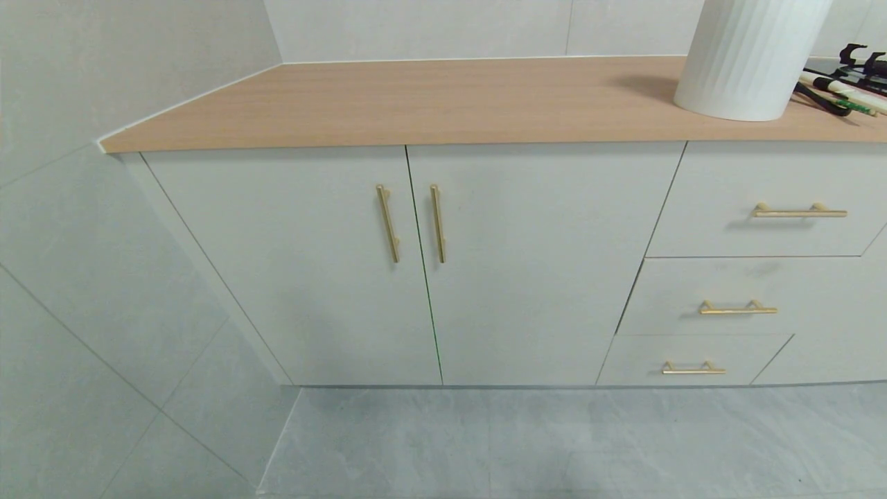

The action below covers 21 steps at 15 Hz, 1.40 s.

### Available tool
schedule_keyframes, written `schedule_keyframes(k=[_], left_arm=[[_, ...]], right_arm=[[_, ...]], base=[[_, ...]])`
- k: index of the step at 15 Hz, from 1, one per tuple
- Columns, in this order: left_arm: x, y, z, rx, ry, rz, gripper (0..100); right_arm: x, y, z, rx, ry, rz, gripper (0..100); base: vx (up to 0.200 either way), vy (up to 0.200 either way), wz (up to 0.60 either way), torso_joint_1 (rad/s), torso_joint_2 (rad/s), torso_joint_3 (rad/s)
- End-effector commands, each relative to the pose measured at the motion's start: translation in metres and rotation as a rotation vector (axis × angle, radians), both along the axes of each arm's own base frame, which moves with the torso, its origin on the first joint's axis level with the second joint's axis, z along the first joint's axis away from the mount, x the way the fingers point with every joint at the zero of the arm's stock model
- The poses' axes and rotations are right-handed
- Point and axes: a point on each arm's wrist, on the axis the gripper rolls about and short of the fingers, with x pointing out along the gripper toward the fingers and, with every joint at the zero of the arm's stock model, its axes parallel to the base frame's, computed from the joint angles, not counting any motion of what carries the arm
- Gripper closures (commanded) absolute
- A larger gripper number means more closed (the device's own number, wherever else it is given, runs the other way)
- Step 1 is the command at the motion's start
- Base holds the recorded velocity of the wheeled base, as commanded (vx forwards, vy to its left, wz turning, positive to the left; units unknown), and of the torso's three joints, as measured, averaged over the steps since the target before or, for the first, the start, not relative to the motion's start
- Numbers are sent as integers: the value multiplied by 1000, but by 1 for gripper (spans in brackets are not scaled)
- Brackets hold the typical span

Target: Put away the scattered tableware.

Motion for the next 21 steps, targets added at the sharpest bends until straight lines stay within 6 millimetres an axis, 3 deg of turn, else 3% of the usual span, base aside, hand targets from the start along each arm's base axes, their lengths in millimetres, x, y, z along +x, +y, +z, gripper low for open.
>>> schedule_keyframes(k=[1, 19, 21], left_arm=[[0, 0, 0, 1, 1, 1, 0], [0, 0, 0, -9, 1, 1, 0], [0, 0, 0, -12, 1, 1, 0]], right_arm=[[0, 0, 0, 0, 2, 0, 0], [0, 0, 0, 0, 2, 0, 0], [0, 0, 0, 0, 2, 0, 0]], base=[[0, -200, 0, 2, 7, 7], [0, -200, 0, 2, 4, 2], [0, 0, 0, 0, 0, 0]])
